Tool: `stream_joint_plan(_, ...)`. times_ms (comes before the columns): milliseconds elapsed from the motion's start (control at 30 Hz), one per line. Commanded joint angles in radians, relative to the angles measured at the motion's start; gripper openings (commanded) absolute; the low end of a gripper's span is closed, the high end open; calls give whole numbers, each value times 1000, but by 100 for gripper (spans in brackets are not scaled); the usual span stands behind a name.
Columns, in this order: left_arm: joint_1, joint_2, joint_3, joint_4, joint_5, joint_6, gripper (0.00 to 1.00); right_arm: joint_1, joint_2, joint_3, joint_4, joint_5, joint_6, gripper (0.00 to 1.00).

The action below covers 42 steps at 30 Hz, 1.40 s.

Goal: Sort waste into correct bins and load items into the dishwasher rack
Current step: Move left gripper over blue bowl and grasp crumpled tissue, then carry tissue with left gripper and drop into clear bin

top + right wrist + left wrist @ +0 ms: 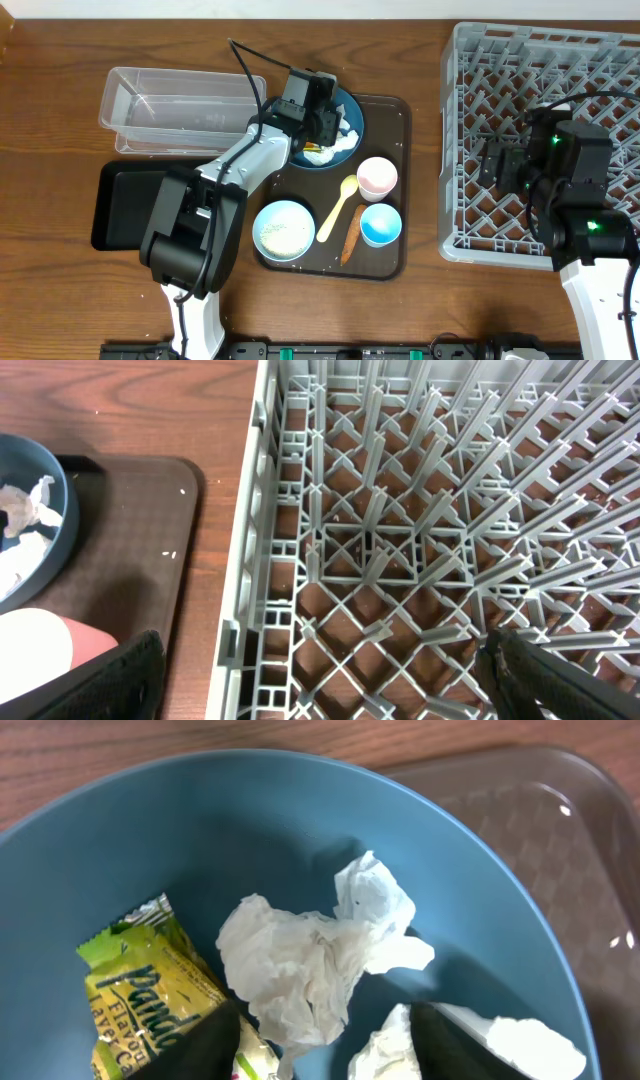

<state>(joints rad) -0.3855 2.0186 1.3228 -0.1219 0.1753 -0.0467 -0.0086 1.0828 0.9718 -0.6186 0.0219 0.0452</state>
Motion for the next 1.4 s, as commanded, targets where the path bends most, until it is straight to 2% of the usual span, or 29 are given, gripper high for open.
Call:
stream_joint_plan(0, 0, 3, 13, 2, -11, 13, 45, 8, -5, 23, -3, -4, 6, 99)
stream_joint_plan(333, 1, 3, 13, -10, -11, 13, 19, 8, -5, 23, -3, -4, 6, 99)
stream_joint_plan(367, 1, 3, 13, -10, -11, 13, 11, 8, -5, 23, -3, -4, 6, 99)
stream_joint_plan(433, 1, -2, 13, -10, -12, 13, 7, 8, -5, 23, -3, -4, 6, 99)
stream_joint_plan(633, 13, -73, 13, -10, -12, 13, 6, 8, -5, 23, -3, -4, 6, 99)
stream_joint_plan(967, 106, -322, 13, -44, -14, 13, 6, 8, -5, 23, -3, -4, 6, 99)
stream_joint_plan(1067, 156, -369, 13, -74, -77, 13, 6, 8, -5, 23, -3, -3, 6, 99)
stream_joint_plan(1167, 202, -378, 13, -115, -140, 13, 6, 8, -5, 23, -3, -4, 6, 99)
stream_joint_plan(1367, 264, -353, 9, -201, -143, 13, 6, 8, -5, 23, -3, -4, 6, 99)
